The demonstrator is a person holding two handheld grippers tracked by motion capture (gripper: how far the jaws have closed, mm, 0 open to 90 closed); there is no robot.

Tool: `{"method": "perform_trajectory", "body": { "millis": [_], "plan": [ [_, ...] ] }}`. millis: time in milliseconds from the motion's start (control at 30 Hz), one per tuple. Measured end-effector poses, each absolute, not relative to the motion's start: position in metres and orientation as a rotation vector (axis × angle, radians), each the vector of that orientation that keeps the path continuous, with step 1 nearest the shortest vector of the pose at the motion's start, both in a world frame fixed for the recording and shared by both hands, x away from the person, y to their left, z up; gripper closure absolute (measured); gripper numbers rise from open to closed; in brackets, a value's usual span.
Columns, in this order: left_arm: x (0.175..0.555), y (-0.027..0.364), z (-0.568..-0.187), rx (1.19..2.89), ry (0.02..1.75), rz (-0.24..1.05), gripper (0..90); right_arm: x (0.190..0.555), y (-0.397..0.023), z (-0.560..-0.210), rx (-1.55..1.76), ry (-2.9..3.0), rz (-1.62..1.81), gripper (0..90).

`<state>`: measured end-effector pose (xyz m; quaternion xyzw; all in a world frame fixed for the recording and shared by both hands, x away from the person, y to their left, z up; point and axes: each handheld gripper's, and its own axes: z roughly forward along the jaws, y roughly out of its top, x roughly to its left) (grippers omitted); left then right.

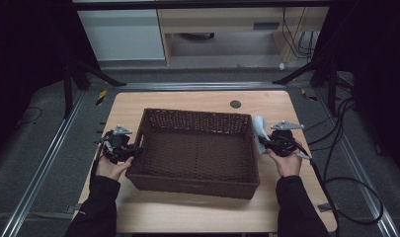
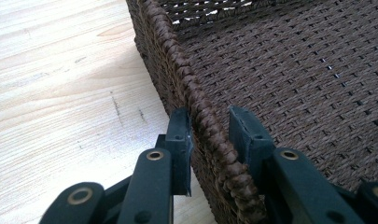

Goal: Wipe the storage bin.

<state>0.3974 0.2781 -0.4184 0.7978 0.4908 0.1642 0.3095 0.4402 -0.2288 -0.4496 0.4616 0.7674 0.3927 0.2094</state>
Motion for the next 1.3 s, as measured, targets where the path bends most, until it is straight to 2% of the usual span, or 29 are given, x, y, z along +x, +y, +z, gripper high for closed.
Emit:
{"method": "perform_trajectory", "body": {
  "millis": [267,933,1300],
  "plan": [
    [0.397,0.277,-0.418,2.114,1.295,0.44,69.4,0.442,-0.225,-0.429,1.184,2.114,1.177,82.1],
    [0.399,0.277,-0.418,2.108,1.305,0.45,70.0,0.449,-0.216,-0.485,1.263,2.376,0.973,82.2],
    [0.399,0.277,-0.418,2.108,1.309,0.458,70.3,0.438,-0.225,-0.432,1.127,2.175,1.164,82.3]
  ]
}}
